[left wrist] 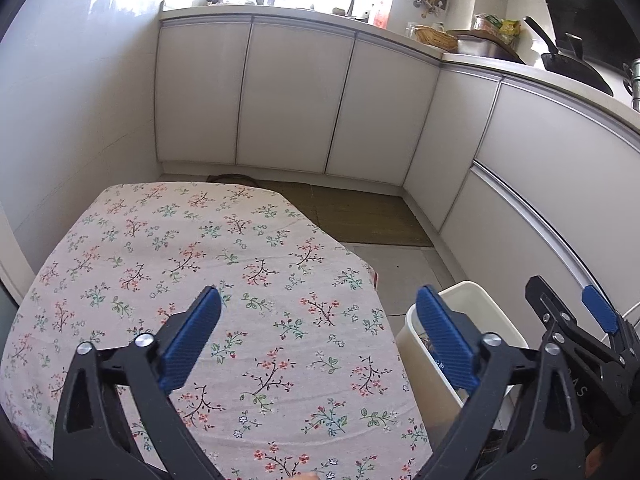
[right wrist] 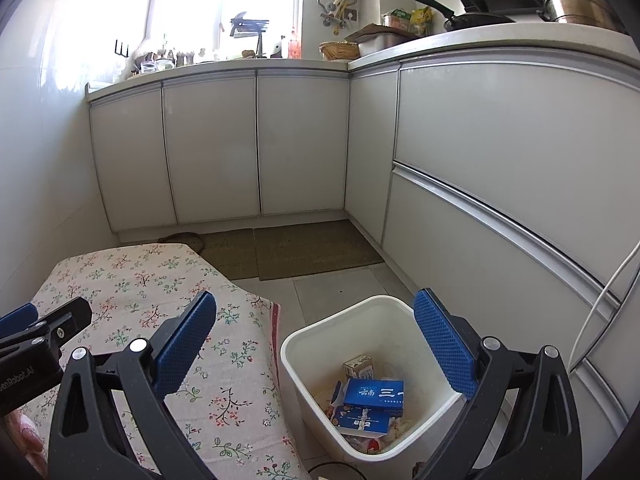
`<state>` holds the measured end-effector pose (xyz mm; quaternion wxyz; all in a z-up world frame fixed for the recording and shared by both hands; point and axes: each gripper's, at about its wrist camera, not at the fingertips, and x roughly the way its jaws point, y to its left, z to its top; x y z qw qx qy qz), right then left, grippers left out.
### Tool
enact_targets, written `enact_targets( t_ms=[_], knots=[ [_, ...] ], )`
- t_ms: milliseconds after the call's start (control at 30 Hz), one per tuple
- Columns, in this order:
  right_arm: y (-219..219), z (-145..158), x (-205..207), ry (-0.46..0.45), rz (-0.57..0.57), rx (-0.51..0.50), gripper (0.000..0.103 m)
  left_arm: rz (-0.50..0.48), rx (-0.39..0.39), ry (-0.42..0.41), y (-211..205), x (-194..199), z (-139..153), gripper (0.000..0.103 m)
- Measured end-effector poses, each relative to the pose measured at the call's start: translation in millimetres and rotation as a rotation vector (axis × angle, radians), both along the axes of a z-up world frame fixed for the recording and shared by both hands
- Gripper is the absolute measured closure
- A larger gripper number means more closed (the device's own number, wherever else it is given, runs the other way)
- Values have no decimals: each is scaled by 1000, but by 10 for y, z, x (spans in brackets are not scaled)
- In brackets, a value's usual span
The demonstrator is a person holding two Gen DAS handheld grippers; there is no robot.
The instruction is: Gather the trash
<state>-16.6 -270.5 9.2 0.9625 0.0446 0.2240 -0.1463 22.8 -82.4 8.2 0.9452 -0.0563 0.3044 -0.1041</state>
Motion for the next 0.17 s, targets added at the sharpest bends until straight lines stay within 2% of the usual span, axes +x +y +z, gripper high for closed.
enact_targets(
  t_ms=[167],
  knots=[
    [15, -4, -3, 1, 1, -1, 7, 17, 0, 17, 21, 14, -11, 7]
  ],
)
